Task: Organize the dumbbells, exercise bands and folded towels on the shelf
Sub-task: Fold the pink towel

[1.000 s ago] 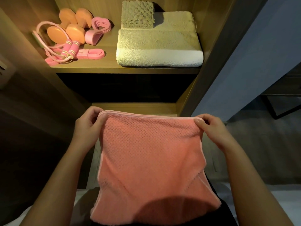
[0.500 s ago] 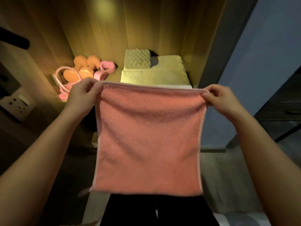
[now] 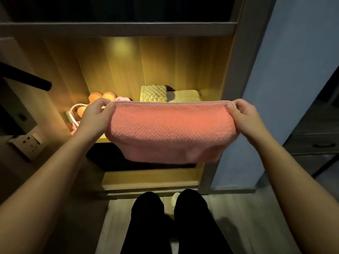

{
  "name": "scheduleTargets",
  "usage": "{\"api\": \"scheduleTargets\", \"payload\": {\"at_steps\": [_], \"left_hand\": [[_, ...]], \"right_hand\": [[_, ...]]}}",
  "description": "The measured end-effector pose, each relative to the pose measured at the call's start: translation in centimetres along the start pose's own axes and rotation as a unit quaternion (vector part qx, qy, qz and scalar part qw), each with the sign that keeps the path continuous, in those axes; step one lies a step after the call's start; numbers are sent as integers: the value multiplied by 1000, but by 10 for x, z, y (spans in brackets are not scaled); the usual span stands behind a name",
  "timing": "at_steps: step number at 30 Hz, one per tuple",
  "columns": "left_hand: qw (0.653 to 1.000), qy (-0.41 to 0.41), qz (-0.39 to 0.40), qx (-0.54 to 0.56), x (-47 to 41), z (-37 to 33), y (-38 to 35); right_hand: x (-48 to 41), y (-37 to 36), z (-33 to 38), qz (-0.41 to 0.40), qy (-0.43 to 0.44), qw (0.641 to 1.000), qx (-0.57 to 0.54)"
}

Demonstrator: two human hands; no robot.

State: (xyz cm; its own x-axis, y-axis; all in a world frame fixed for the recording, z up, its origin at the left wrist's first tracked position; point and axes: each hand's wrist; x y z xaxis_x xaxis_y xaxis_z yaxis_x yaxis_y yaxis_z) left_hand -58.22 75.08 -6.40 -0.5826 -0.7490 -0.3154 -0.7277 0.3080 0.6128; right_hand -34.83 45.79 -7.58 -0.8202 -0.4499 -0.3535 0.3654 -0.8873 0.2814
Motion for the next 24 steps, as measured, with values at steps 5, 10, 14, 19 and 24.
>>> {"api": "scheduleTargets", "payload": {"at_steps": [5, 10, 14, 19, 24], "left_hand": [[1000, 20, 20, -12, -7, 9, 0], [997, 52, 57, 29, -21, 9, -3], [995, 41, 32, 84, -29, -2, -2], [990, 28, 32, 132, -13, 6, -4], [988, 75, 98, 97, 38, 53, -23]], "right_hand": [[-4, -2, -7, 31, -26, 999, 12], [-20, -11, -11, 71, -64, 995, 8], [-33, -12, -3, 43, -52, 997, -34], [-14, -9, -12, 38, -52, 989, -129], [41, -13, -57, 67, -129, 981, -129]]}}
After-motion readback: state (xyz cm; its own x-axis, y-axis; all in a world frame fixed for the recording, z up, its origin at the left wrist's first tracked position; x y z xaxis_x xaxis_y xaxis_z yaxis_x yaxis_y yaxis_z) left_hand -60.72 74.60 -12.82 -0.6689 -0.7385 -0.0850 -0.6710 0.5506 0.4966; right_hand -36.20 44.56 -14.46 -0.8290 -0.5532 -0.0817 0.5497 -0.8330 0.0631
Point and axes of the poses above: each hand's wrist, its own x-axis away from the middle knuckle, its own y-axis out of the back of the hand, z = x × y, and after that the axes turned 11 degrees about -x, right-handed
